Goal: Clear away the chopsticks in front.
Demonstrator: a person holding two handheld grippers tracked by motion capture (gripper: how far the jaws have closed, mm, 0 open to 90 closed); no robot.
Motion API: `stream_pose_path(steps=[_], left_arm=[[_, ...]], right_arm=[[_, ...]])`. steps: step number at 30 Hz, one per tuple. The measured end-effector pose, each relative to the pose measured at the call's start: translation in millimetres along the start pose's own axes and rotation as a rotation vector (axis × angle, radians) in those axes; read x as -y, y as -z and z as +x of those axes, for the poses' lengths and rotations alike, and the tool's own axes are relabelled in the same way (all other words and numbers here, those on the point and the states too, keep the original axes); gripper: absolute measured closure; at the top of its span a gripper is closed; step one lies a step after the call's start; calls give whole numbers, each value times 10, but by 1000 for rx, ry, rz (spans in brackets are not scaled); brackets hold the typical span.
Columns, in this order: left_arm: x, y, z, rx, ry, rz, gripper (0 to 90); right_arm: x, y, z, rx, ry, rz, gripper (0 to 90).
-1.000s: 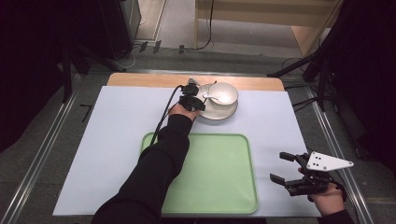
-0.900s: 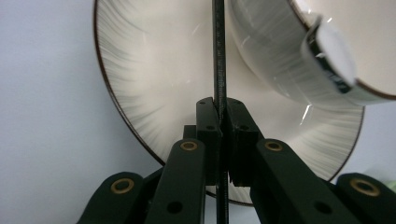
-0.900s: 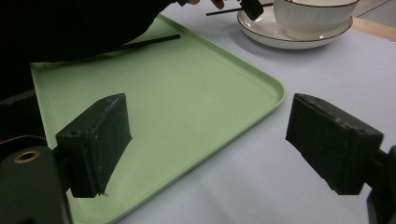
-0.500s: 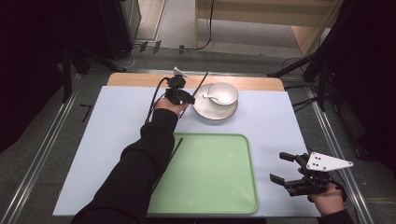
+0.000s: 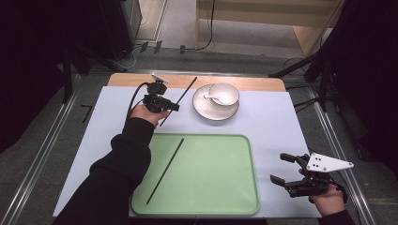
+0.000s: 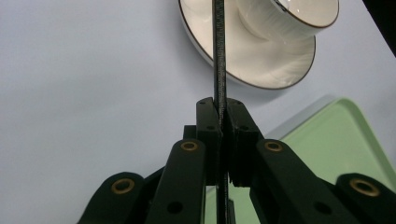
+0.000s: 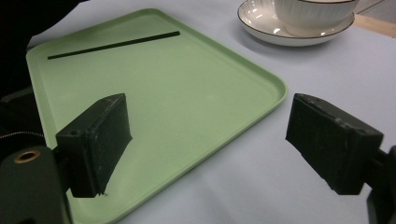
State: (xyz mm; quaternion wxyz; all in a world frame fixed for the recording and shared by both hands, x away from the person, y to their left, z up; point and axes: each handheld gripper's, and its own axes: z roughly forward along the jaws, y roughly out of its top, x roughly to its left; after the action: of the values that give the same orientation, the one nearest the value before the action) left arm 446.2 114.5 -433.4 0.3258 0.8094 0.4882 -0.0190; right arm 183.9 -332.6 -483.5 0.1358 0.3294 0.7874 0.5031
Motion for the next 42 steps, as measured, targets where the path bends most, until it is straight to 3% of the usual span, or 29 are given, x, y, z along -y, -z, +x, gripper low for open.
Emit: stream_pose_path(steps=[4,6,14,18,27,35,42], left_arm=[[153,125,12,15,-11,-6,864],[279,225,33,42,2,-14,864],[550,399,34,22,-7,-28,864],[669,426,30,-1,-21,-31,863],[989,480,61,6,-6,-37,863],[1326,565,14,-26,-8,-35,863],[1580,625,-38,-15,8,-30,862]], right_arm=[[7,-5,2,-1,-4,7,142],[12,-7,3,0,-6,5,142],[24,-3,-6,4,-9,8,142],[24,-4,-7,4,-12,9,142],[18,-17,-10,2,-11,12,142],[13,-10,-11,3,-8,3,142],[8,-12,-11,2,-7,3,142]])
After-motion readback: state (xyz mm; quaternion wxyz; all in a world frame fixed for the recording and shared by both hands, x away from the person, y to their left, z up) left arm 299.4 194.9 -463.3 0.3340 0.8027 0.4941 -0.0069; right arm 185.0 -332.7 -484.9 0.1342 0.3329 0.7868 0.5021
